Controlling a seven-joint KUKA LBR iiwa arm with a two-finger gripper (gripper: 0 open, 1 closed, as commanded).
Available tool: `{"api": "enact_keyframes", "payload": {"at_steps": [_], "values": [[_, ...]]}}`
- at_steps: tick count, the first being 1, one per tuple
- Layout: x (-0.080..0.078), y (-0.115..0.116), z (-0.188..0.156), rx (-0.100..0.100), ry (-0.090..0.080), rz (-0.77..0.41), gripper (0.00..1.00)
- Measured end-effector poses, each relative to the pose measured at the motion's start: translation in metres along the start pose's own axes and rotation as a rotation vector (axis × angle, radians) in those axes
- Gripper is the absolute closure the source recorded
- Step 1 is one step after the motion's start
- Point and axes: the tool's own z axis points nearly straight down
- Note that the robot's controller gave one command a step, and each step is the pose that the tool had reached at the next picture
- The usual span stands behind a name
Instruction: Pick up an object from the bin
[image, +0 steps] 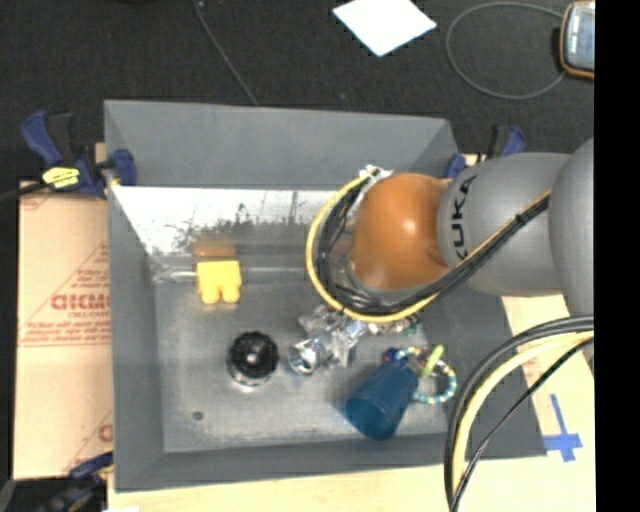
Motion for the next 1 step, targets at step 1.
{"api": "enact_keyframes", "payload": {"at_steps": [1], "values": [[0.0003, 0.0001, -0.0103, 0.001, -0.002, 0.002, 1.0]]}}
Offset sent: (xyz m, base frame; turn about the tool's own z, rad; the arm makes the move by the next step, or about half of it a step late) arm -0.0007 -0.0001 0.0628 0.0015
